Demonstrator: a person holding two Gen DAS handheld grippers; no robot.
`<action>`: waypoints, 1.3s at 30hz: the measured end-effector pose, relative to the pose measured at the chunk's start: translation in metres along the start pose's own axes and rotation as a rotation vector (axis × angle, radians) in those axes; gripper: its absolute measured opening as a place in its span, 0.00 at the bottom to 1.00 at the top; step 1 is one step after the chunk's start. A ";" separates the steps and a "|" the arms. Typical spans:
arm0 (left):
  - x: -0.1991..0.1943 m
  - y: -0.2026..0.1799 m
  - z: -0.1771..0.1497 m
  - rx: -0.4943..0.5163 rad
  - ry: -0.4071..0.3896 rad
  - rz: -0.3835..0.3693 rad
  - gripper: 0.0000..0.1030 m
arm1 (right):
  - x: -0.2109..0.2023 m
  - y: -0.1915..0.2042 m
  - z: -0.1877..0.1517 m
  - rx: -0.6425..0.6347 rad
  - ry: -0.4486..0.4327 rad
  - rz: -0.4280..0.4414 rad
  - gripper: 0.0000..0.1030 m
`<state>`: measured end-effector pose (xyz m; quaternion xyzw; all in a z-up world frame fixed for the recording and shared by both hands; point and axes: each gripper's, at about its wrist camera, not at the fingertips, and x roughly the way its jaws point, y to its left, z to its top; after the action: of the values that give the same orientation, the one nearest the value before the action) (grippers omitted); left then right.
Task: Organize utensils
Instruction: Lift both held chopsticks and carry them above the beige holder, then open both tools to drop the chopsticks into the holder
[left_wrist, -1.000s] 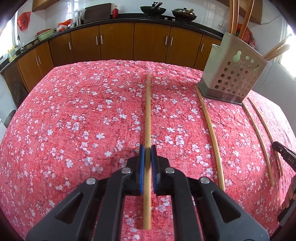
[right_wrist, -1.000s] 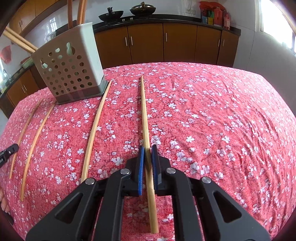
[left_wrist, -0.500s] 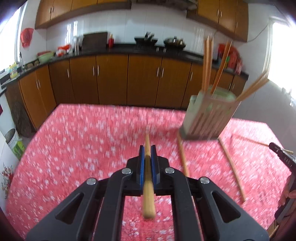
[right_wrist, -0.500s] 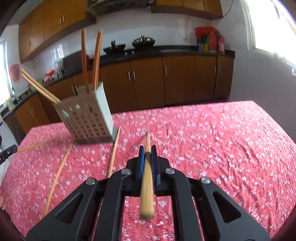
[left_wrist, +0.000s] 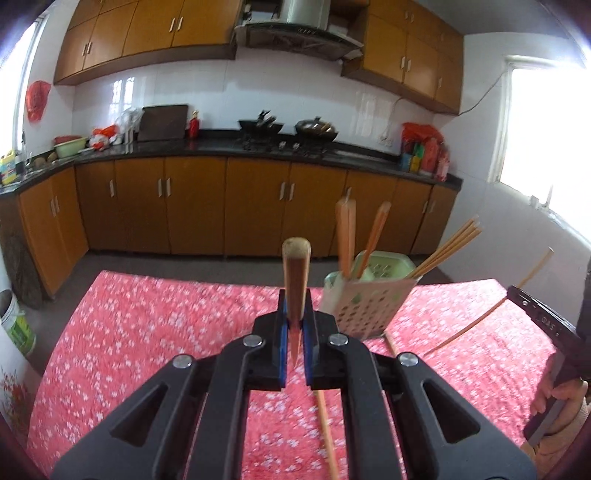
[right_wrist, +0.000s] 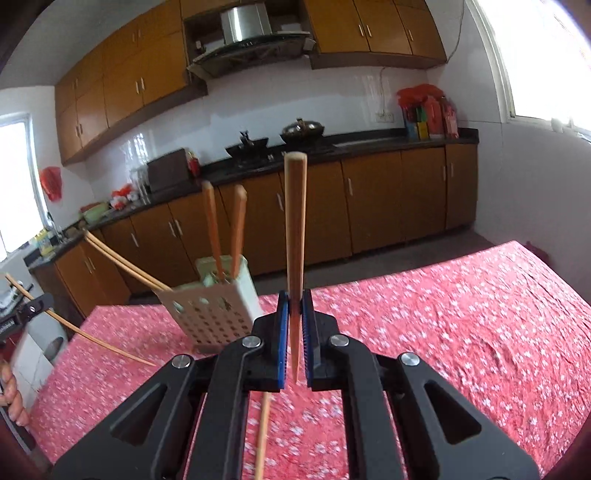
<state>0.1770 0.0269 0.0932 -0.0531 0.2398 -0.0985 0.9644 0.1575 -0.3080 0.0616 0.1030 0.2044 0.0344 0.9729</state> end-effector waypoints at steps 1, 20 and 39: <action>-0.004 -0.005 0.007 0.000 -0.012 -0.019 0.07 | -0.004 0.004 0.008 0.008 -0.017 0.026 0.07; 0.019 -0.078 0.085 0.020 -0.174 -0.094 0.07 | 0.020 0.060 0.083 -0.032 -0.222 0.150 0.07; 0.032 -0.045 0.078 -0.046 -0.162 -0.028 0.25 | 0.013 0.044 0.075 -0.035 -0.200 0.063 0.50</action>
<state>0.2341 -0.0195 0.1545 -0.0865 0.1626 -0.1019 0.9776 0.1984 -0.2779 0.1335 0.0951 0.1022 0.0582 0.9885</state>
